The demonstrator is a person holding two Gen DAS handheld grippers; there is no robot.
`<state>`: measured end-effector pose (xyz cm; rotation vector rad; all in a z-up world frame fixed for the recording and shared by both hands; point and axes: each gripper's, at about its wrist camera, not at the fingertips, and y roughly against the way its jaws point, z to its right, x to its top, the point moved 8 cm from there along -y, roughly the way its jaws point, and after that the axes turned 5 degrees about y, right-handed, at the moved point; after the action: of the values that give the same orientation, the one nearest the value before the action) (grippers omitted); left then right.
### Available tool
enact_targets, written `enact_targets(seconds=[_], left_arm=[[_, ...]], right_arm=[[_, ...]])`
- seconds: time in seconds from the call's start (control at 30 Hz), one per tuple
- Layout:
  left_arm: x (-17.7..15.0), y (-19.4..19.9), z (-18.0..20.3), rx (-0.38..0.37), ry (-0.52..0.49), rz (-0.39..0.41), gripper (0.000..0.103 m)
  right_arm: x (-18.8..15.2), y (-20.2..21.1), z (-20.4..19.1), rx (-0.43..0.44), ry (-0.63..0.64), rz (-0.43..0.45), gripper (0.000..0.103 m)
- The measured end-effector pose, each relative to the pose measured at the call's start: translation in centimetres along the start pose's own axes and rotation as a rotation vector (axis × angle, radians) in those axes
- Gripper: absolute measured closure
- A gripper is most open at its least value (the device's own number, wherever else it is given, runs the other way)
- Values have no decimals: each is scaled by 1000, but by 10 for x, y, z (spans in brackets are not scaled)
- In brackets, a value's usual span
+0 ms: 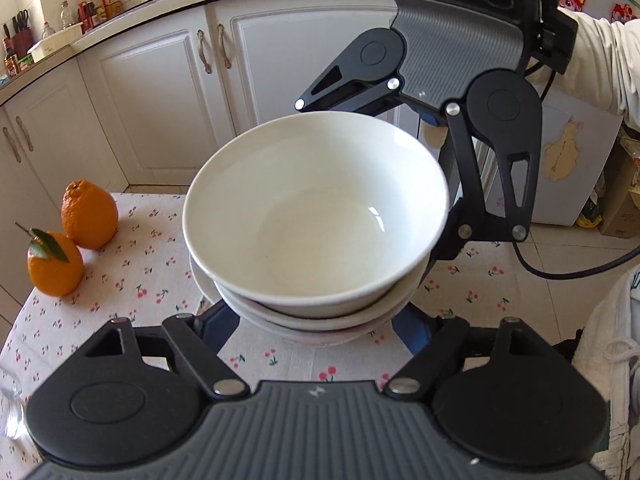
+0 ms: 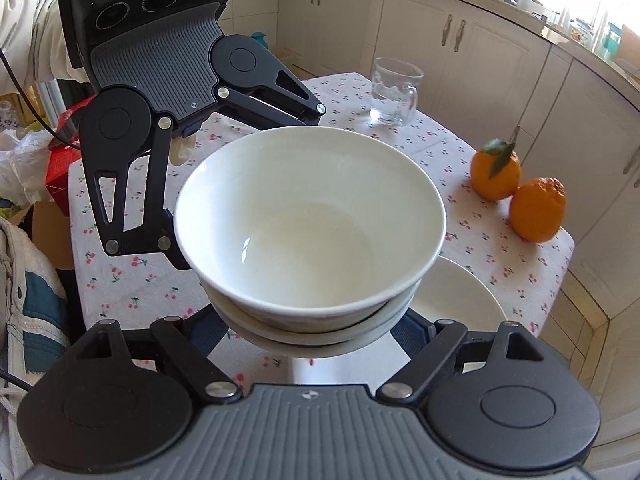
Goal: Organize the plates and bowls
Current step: 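Lower the bowl stack onto the white plate stack and open both tools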
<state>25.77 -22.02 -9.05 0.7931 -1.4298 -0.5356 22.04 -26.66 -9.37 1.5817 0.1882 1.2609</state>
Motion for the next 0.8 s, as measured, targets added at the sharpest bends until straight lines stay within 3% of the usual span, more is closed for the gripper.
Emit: enact_targets(seconds=[0.37,0.8], left_arm=[[22,-54,-11,-43,-36,-26,21],[22,-66,-18,-46,-11,-31,21]], right_arm=[[-43,-4,45,-59,-98,-41,13],[-55,-15,59,-39,-151,-43,13]])
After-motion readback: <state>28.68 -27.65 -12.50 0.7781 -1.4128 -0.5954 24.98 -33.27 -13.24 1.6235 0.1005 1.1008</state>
